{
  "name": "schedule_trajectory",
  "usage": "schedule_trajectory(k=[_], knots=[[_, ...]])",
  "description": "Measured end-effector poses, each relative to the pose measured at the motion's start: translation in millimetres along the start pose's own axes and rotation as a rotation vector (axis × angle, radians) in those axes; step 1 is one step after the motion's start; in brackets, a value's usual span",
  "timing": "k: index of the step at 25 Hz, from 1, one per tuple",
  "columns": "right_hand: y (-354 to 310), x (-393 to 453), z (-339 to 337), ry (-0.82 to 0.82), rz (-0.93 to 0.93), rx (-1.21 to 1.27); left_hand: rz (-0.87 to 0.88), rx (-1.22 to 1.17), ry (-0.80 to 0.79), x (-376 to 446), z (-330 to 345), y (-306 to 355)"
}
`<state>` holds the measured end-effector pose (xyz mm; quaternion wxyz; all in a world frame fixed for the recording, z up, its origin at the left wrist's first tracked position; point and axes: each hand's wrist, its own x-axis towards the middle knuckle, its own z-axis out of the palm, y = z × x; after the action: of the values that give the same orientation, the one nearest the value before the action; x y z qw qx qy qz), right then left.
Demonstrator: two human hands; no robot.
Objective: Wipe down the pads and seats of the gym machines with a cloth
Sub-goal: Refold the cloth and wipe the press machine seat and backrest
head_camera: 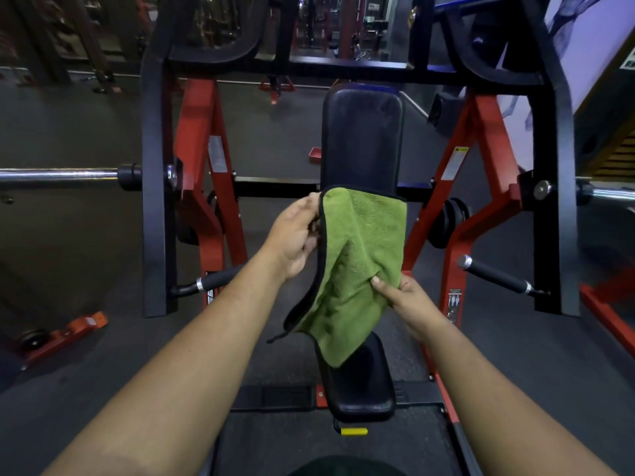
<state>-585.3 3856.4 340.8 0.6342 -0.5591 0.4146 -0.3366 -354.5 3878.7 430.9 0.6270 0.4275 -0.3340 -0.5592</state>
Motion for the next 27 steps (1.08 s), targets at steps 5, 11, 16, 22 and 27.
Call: schedule_trajectory(k=[5, 11, 16, 22, 27], knots=[[8.3, 0.9, 7.4, 0.137, 0.101, 0.157, -0.42, 0.369, -0.161, -39.9, -69.8, -103.4], [35.5, -13.7, -17.5, 0.135, 0.37, -0.283, -0.336, 0.478, 0.074, -40.6, -64.8, -114.4], [46.6, -2.7, -12.9, 0.309, 0.085, -0.317, -0.281, 0.478, 0.18, -38.7, -69.8, -126.7], [51.3, -3.1, -15.5, 0.221, -0.047, -0.983, -0.123, 1.318, -0.121, -14.3, -83.6, -120.0], [81.1, -14.3, -34.2, 0.247, -0.031, -0.936, -0.062, 1.408, -0.147, -6.8, -87.8, -162.9]])
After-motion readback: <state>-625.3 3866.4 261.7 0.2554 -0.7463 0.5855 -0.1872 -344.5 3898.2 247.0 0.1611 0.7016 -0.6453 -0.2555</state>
